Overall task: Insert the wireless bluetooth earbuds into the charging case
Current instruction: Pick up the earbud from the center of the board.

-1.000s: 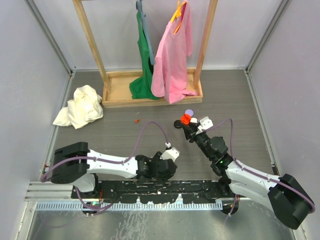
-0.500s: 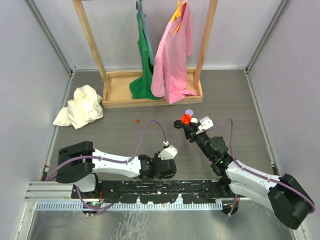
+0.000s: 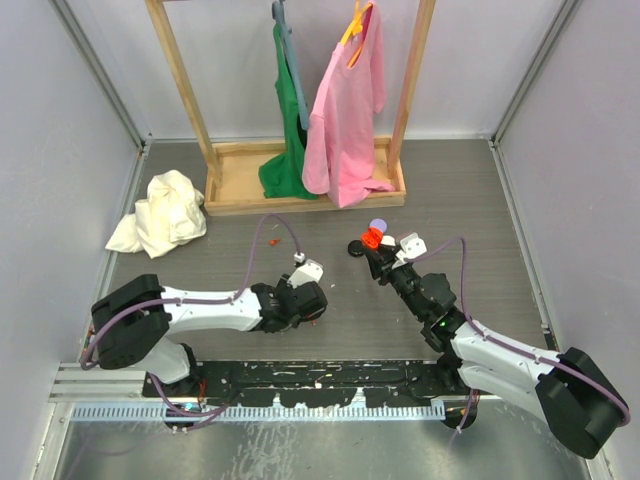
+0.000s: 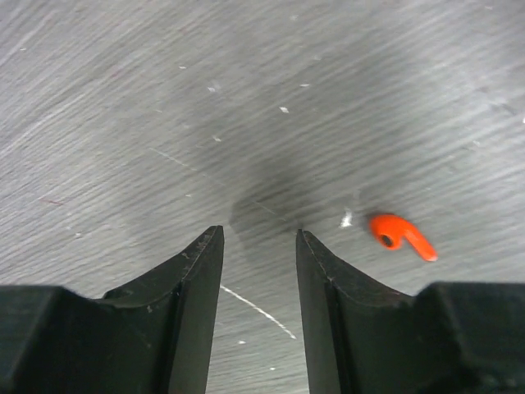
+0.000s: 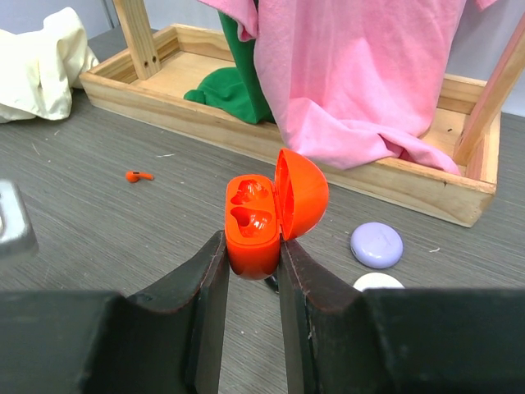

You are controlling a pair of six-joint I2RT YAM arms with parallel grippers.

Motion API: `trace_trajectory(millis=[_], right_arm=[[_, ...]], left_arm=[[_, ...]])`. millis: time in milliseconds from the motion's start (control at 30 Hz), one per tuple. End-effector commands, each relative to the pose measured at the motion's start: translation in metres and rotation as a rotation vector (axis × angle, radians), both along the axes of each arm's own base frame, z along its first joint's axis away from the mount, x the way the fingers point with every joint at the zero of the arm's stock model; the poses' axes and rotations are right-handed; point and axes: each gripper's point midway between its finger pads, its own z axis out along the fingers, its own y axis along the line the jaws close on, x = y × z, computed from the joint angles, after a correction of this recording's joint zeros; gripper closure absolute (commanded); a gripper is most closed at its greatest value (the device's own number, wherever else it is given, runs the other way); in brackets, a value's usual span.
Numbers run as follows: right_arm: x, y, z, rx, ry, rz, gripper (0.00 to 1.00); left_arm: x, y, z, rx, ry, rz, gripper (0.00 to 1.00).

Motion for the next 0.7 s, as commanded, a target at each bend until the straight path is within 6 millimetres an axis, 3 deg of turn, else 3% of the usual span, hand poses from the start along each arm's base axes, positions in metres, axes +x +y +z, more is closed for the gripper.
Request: trace_trajectory(millis=[0, 133, 333, 667], right_arm=[[0.003, 0.001, 0.021, 0.06, -0.048, -0.005, 0.99], [0.004, 0.001, 0.019, 0.056, -0.042, -0.006, 0.99], [0.006, 0.0, 0.017, 0.051, -0.03, -0.018, 0.99], [0.007, 0.001, 0.015, 0.047, -0.018, -0.022, 0.99]], left_arm=[[0.019, 0.008, 0.016, -0.054, -0.058, 0.03, 0.56], [0.017, -0.001, 0.03, -0.134, -0.034, 0.045, 0.54], [-0.005, -0.023, 0.048, -0.312, 0.106, 0.119, 0.47], [-0.017, -0.054, 0.026, -0.291, 0.281, 0.203, 0.51]])
